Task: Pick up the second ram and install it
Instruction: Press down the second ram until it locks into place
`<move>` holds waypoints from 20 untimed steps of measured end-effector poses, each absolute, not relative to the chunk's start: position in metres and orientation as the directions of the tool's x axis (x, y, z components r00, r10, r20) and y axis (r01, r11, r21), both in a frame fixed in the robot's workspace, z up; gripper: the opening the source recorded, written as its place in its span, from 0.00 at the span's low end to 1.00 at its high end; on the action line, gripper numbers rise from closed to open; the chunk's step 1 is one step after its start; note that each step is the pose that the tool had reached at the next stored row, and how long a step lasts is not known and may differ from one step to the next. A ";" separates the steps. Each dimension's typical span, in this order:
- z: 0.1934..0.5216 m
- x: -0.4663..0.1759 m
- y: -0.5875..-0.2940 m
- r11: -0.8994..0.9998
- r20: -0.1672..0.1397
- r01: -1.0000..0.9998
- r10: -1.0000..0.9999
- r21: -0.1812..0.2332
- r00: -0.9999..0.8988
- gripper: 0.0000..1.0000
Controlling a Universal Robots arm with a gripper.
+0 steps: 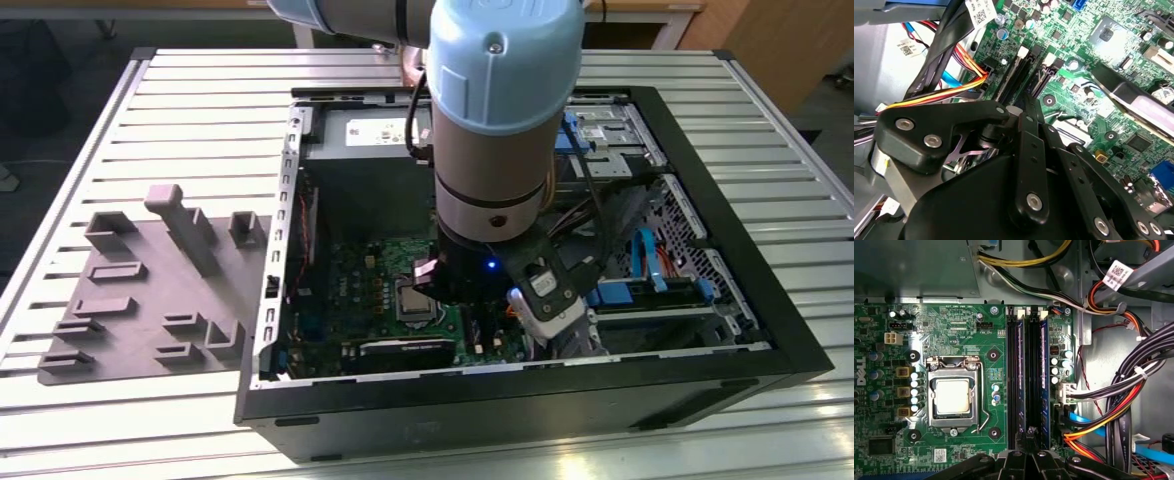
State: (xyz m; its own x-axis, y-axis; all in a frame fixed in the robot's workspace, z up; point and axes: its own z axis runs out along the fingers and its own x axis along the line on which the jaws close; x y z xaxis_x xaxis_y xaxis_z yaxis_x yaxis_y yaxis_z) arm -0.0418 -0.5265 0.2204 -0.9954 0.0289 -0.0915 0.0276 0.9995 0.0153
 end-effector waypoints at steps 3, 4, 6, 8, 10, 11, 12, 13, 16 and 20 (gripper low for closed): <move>0.220 -0.042 -0.527 1.000 -0.091 0.028 0.029 0.015 -0.995 0.11; 0.220 -0.042 -0.527 1.000 -0.091 0.028 0.029 0.015 -0.995 0.11; 0.220 -0.042 -0.527 1.000 -0.092 0.028 0.029 0.015 -0.995 0.11; 0.219 -0.042 -0.527 1.000 -0.092 0.028 0.029 0.015 -0.995 0.11; 0.218 -0.042 -0.527 1.000 -0.091 0.028 0.029 0.015 -0.995 0.11; 0.218 -0.042 -0.527 1.000 -0.091 0.028 0.029 0.015 -0.995 0.11; 0.217 -0.042 -0.527 1.000 -0.091 0.028 0.029 0.015 -0.995 0.11; 0.216 -0.042 -0.527 1.000 -0.091 0.028 0.029 0.015 -0.995 0.11; 0.216 -0.042 -0.527 1.000 -0.091 0.028 0.029 0.015 -0.995 0.11; 0.216 -0.042 -0.527 1.000 -0.091 0.028 0.029 0.015 -0.995 0.11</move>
State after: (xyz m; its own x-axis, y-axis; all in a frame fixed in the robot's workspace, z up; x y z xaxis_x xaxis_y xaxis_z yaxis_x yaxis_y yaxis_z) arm -0.0418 -0.5265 0.2162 -0.9954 0.0289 -0.0914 0.0276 0.9995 0.0153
